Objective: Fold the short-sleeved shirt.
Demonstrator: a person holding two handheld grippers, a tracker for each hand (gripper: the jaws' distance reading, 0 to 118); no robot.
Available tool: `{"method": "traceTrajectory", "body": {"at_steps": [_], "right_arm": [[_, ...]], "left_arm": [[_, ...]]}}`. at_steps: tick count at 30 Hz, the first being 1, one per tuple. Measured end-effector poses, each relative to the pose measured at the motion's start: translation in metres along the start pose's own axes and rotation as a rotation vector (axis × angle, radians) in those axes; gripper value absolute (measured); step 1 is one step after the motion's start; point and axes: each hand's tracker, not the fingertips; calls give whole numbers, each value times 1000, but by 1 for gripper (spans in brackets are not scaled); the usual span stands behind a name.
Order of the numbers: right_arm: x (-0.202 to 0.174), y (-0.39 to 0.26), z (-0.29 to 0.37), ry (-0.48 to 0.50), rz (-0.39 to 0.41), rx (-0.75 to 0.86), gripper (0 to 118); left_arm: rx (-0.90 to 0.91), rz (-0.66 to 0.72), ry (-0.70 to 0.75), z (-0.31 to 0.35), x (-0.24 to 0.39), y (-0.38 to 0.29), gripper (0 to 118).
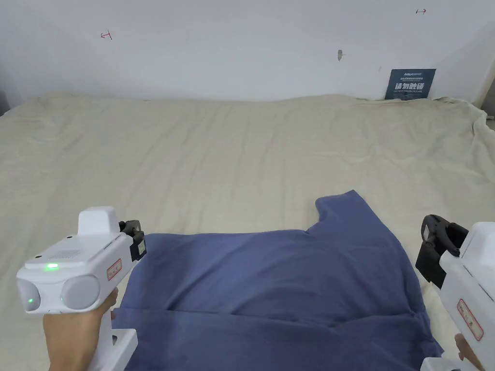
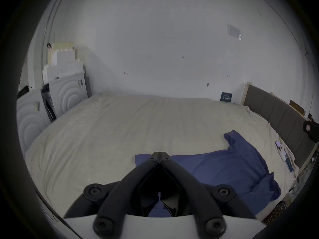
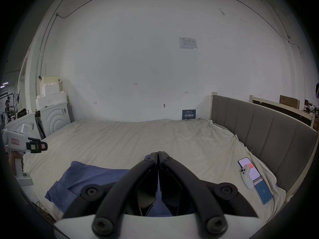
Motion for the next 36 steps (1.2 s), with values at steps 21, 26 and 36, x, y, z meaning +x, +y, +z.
{"method": "traceTrajectory", "body": {"at_steps": [21, 26, 36], "right_arm": [[10, -45, -118, -60, -14, -168, 0], [15, -53, -131, -62, -4, -210, 0], [57, -63, -253, -33, -22, -517, 80]], "left_arm": [[-547, 125, 55, -265, -64, -22, 51], [-514, 27, -14, -253, -48, -14, 0], [-388, -34, -99, -190, -26, 8, 0]]}}
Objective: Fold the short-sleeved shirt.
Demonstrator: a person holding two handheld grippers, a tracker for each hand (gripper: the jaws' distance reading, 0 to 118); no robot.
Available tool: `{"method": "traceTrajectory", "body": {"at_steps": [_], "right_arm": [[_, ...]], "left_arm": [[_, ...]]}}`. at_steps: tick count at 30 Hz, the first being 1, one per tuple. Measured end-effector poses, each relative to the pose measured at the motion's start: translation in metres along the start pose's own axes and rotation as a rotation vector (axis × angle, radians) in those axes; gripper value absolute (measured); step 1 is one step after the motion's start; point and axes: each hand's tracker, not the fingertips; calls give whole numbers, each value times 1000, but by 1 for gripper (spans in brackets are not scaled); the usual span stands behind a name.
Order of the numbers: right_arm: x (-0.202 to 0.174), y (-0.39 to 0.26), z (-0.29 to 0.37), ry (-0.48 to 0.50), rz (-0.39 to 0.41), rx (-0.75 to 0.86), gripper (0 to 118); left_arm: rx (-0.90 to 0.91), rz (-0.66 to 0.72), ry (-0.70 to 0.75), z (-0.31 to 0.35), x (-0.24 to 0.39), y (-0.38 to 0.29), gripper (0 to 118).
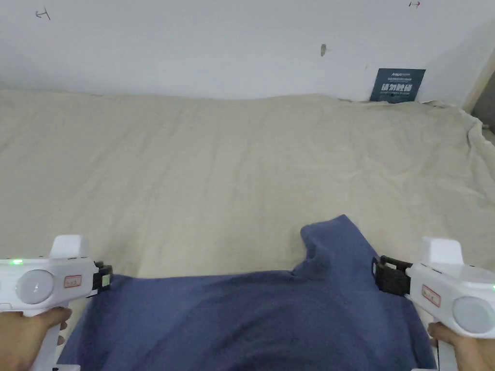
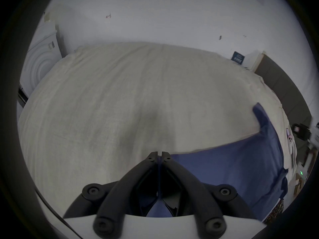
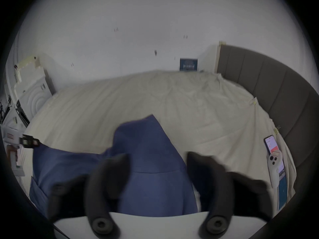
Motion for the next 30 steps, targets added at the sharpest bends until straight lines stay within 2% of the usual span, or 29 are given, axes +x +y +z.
{"method": "traceTrajectory", "body": {"at_steps": [1, 3, 6, 8, 10, 14, 15, 16, 20, 21, 27, 30], "right_arm": [[3, 2, -13, -14, 9, 17, 85], [8, 9, -37, -50, 56, -59, 84], [16, 14, -72, -41, 45, -161, 84], [12, 12, -84, -56, 65, -202, 77], [8, 9, -95, -56, 86, -249, 64], [2, 1, -101, -51, 82, -281, 53], [1, 3, -96, -50, 82, -272, 31], [-1, 4, -91, -39, 83, -267, 4], [-9, 2, -70, -1, 128, -251, 1], [-10, 3, -60, -18, 128, -211, 1], [-4, 10, 34, 83, 119, -51, 1], [13, 5, 78, 144, 83, 18, 1]], "left_arm": [[11, -9, -2, 8, 2, 0, 0], [28, -9, -17, 22, 4, 1, 0], [37, -10, -23, 33, 4, 2, 0], [35, -9, -18, 36, 2, 2, 0], [33, -4, -11, 36, -2, 1, 0], [24, 8, 1, 36, -7, -1, 0], [23, 13, 0, 36, -8, -1, 0], [21, 17, 0, 37, -8, -2, 0], [25, 36, 7, 36, -11, -5, 0], [29, 42, 10, 39, -11, -6, 0], [48, 52, 29, 52, -15, -15, 0], [60, 58, 44, 71, -15, -22, 0]]}}
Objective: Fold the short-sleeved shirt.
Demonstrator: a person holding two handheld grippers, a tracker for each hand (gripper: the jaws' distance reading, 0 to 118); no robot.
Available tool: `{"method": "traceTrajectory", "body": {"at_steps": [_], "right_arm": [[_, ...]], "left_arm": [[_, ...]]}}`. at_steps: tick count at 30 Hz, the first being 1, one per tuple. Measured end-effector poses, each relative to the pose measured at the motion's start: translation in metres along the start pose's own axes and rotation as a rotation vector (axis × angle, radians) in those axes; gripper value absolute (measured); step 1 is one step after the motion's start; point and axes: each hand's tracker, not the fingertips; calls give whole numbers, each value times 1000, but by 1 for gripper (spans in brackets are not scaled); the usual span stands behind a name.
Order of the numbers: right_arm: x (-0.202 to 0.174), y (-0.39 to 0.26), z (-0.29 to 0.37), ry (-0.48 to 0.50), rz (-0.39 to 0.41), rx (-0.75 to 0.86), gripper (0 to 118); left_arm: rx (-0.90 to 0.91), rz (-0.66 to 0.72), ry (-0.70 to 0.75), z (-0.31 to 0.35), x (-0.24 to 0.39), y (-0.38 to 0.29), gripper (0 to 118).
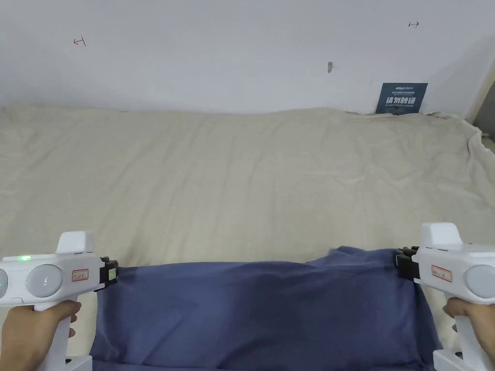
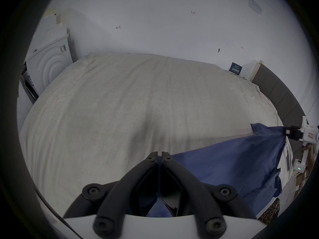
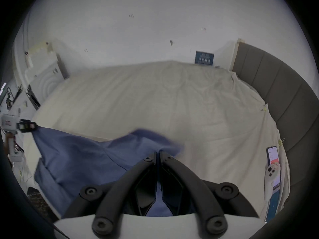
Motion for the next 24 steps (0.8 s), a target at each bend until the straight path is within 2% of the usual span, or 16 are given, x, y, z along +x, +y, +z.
{"method": "traceTrajectory", "body": {"at_steps": [6, 12, 18, 24], "right_arm": [[7, -36, 82, 75, -46, 66, 1], [5, -86, 130, 88, -45, 63, 1], [-5, -143, 140, 69, -42, 12, 1], [-13, -200, 124, 9, -74, -71, 1]], "left_arm": [[14, 12, 25, 46, -8, -26, 0], [4, 23, 19, 86, -18, -70, 0], [-61, 17, 31, 95, -24, -124, 0], [-132, -20, 54, 70, -32, -177, 0]]}}
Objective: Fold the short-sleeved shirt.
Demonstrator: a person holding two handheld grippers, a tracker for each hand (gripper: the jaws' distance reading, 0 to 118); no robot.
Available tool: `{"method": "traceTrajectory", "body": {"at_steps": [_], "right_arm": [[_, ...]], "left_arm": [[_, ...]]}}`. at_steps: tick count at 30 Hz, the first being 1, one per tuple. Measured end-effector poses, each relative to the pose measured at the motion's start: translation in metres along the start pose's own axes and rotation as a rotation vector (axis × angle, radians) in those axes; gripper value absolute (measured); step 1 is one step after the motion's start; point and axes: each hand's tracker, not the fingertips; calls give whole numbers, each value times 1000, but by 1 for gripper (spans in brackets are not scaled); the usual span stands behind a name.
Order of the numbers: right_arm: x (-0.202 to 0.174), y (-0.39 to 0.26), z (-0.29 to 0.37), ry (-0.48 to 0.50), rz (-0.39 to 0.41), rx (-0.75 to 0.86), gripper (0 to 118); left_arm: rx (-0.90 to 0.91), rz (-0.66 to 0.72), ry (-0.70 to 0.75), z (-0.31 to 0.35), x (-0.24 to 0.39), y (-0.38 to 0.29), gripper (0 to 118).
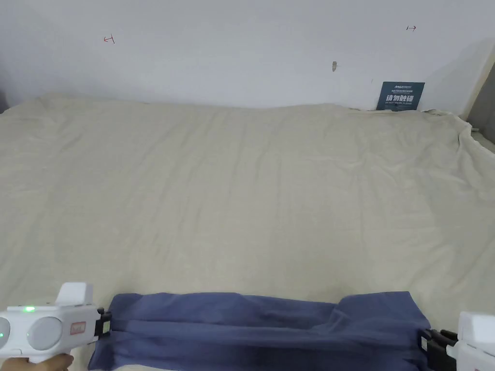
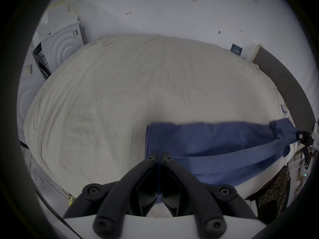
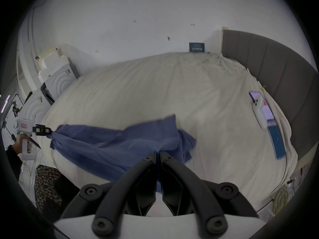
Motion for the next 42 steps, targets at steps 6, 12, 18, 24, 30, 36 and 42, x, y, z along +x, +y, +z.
{"method": "traceTrajectory", "body": {"at_steps": [6, 12, 18, 24, 30, 36, 42], "right_arm": [[2, -44, -25, -68, -78, -80, 1], [4, -59, -44, -104, -179, -115, 1], [-10, -42, -18, -126, -170, -82, 45], [-40, 20, 43, -91, -91, 189, 72], [-85, 71, 95, -104, -30, 444, 72], [-116, 85, 114, -211, 58, 609, 68], [-117, 81, 115, -205, 59, 684, 4]], "left_arm": [[-36, -20, 18, -12, -2, -31, 0], [-41, -11, 30, -18, -2, -36, 0], [-28, 19, 31, -3, 3, -30, 77], [210, 87, 18, 60, 17, 3, 97], [489, 39, 50, 124, 47, 33, 96], [710, 35, 109, 152, 73, 39, 82], [764, 15, 76, 159, 89, 33, 0]]}}
